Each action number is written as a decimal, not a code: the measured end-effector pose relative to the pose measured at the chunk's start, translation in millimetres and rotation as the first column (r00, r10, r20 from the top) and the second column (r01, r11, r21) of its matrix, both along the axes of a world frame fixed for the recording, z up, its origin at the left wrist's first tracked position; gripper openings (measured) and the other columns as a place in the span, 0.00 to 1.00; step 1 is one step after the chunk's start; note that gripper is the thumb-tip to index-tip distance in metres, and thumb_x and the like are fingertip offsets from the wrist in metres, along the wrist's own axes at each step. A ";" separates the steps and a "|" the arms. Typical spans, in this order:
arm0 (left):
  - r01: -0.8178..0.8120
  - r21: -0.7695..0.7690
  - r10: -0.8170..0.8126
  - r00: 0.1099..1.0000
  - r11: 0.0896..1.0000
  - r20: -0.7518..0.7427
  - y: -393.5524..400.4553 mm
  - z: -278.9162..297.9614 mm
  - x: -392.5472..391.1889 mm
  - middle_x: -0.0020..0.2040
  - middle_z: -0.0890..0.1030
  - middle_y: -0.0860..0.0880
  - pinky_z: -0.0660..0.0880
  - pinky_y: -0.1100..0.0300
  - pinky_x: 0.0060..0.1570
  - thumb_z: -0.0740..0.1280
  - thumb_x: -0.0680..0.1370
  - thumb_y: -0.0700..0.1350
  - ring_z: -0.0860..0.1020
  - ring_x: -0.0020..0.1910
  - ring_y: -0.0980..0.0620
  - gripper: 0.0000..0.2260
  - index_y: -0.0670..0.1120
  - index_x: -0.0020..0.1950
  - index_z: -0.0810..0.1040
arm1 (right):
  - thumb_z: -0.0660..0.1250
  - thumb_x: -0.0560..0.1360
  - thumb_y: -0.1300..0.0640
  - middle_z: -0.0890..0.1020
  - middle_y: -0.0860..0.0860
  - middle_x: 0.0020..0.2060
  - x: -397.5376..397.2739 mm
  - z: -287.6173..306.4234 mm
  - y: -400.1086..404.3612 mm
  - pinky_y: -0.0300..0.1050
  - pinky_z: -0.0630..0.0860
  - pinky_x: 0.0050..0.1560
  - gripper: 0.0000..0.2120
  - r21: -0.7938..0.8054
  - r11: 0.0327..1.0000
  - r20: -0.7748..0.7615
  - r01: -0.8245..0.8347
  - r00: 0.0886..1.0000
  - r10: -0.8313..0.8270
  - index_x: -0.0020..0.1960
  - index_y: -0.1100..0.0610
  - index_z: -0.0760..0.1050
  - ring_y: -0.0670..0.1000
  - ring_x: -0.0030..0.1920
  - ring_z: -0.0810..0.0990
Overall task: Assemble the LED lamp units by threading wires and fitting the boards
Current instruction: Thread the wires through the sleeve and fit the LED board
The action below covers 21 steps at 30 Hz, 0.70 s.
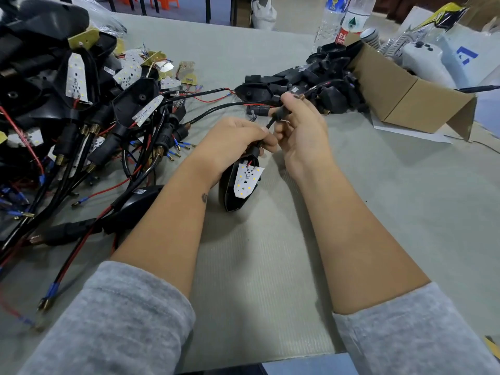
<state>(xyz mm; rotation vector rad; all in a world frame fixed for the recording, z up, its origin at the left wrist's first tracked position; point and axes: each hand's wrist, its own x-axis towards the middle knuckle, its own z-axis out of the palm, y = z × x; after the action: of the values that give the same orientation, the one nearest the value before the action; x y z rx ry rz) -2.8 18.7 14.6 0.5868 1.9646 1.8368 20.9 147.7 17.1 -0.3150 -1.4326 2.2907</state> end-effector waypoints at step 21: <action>-0.237 -0.022 0.232 0.963 0.971 -0.135 -2.2 0.1 3.8 0.51 0.80 0.52 0.79 0.61 0.43 0.74 0.73 0.42 0.80 0.42 0.55 0.16 0.50 0.58 0.76 | 0.63 0.81 0.57 0.78 0.55 0.39 -1.9 0.9 2.4 0.39 0.76 0.38 0.03 -0.184 0.975 -0.105 0.124 0.984 -0.145 0.48 0.53 0.72 0.49 0.34 0.76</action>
<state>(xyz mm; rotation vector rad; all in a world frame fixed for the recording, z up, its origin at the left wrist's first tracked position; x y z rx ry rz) 1.0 16.5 14.7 0.4918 2.2354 1.9367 19.0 150.1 18.1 -0.3137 -1.1183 2.2881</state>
